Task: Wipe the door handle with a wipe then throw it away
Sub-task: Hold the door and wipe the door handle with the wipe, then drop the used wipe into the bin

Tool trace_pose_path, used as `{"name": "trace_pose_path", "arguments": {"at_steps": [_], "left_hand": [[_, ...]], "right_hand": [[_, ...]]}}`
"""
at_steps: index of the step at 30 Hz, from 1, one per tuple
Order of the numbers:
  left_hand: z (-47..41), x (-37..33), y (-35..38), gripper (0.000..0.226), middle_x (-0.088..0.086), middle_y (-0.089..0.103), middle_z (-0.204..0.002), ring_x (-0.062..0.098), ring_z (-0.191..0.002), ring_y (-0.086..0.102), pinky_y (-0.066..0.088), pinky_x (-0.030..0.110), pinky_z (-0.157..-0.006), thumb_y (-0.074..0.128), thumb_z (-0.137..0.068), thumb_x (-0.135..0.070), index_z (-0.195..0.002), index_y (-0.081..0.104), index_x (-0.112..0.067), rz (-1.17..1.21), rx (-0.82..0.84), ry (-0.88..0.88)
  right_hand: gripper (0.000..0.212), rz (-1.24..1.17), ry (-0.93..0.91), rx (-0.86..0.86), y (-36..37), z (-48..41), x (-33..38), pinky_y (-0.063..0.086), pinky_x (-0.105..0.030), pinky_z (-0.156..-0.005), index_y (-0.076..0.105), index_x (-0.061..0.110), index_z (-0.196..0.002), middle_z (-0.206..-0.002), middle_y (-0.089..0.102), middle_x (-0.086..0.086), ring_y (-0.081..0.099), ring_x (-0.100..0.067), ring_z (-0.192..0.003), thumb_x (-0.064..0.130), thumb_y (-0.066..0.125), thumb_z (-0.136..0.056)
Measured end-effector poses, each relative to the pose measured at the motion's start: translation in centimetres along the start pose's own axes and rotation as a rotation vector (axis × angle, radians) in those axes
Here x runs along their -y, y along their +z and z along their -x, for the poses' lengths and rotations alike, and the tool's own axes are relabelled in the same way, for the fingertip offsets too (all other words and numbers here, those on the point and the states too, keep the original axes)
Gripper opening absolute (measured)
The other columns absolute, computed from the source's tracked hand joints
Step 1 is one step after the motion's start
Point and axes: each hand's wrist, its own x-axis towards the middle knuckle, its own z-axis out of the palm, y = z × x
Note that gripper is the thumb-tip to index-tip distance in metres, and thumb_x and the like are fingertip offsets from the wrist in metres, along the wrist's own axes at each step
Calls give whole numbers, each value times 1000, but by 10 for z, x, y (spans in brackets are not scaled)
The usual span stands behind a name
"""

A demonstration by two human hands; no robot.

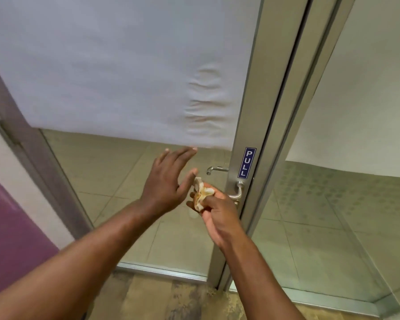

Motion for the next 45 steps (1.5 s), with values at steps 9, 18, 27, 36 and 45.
{"name": "trace_pose_path", "arguments": {"at_steps": [9,18,27,36,45], "left_hand": [[103,10,-64,44,6,69,-129,25,-115,64,49,46,-103,52,-98,-27,-133,69,-6,-137,20,-118],[145,48,-129,33,-6,67,-107,3,-96,61,55,23,-83,75,-92,6,-120,72,-12,-92,-256,-427],[195,111,-193,45,-12,71,-128,0,-117,67,53,18,-98,61,-99,0,-139,68,-20,45,-415,-608],[257,181,-238,56,-9,30,-165,5,-155,23,23,31,-126,40,-107,-20,-163,35,-19,-253,-203,-692],[336,258,-231,69,4,-9,-175,20,-160,-13,-5,44,-130,26,-110,-41,-168,4,-13,-572,69,-860]], "right_hand": [[23,127,74,114,63,8,-53,60,-34,-70,63,5,-109,-88,76,-10,71,-20,-75,-8,62,-91],[32,240,113,324,134,14,-101,54,-26,-66,82,15,-97,-96,79,-7,70,-13,-86,11,60,-74],[48,644,-233,507,222,11,-183,49,-11,-86,69,26,-133,-128,68,7,65,-2,-116,8,76,-89],[16,759,-261,338,282,-1,-273,44,-13,-62,67,26,-77,-73,68,12,58,1,-65,32,81,-82],[27,957,-145,442,284,-50,-364,41,-11,-55,58,30,-73,-71,66,13,56,3,-62,27,84,-79]]}}
